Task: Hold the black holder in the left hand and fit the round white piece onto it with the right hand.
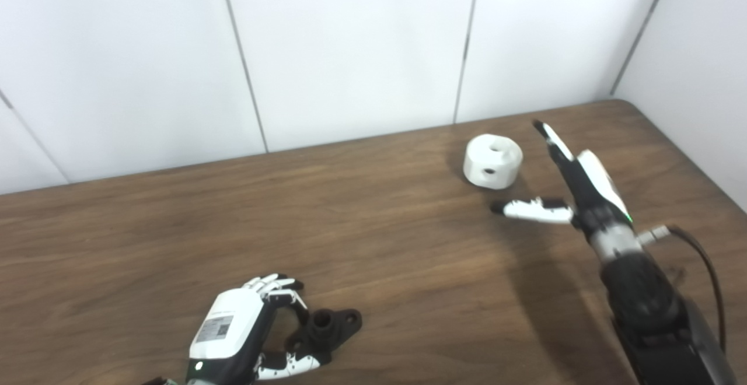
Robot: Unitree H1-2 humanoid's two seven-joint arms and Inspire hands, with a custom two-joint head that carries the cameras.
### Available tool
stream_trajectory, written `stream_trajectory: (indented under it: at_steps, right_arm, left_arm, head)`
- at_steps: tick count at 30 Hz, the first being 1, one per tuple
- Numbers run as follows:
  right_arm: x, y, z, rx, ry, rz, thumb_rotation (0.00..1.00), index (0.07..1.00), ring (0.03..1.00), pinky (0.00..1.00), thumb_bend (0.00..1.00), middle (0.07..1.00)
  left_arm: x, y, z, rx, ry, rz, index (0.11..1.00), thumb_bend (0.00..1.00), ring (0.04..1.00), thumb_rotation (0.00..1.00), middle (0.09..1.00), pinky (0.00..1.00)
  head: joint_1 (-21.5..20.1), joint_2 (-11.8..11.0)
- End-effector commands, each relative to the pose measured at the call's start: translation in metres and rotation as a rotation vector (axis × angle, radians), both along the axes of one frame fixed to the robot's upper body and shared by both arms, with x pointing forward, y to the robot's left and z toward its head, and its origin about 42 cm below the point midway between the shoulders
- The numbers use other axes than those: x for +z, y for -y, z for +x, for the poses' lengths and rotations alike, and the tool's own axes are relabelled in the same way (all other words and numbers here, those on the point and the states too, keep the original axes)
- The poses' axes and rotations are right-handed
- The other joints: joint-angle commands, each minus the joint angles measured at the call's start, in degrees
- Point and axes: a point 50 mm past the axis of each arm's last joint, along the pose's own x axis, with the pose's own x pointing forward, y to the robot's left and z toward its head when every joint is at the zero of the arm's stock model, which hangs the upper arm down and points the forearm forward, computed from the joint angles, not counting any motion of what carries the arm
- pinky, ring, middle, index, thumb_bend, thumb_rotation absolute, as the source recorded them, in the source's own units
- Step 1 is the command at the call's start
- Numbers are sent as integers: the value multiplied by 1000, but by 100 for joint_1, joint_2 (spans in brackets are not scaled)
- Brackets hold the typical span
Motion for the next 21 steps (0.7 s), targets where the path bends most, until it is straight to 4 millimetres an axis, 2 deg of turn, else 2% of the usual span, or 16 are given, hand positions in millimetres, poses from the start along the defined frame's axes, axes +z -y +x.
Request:
stream_trajectory:
  at_steps: [1, 7, 13, 21]
  right_arm:
    - [16, 2, 13, -5, 29, -44, 389, 979, 1000, 972, 902, 994]
    - [20, 6, 44, -8, -42, -100, 401, 967, 1000, 938, 894, 1000]
    - [27, 8, 73, -22, -114, -164, 398, 937, 1000, 976, 897, 1000]
    - [32, 11, 103, -58, -153, -221, 398, 877, 999, 922, 919, 968]
  left_arm:
    - [-25, -22, -11, 33, -124, 97, 487, 519, 875, 61, 796, 873]
    - [-25, -27, -13, 29, -128, 108, 487, 519, 876, 60, 795, 876]
    - [-23, -29, -15, 25, -127, 117, 487, 520, 872, 60, 792, 872]
    - [-22, -32, -16, 17, -125, 119, 487, 519, 868, 61, 792, 870]
  head:
    - [-99, -2]
    - [-276, -26]
    - [-341, -15]
    - [-407, -15]
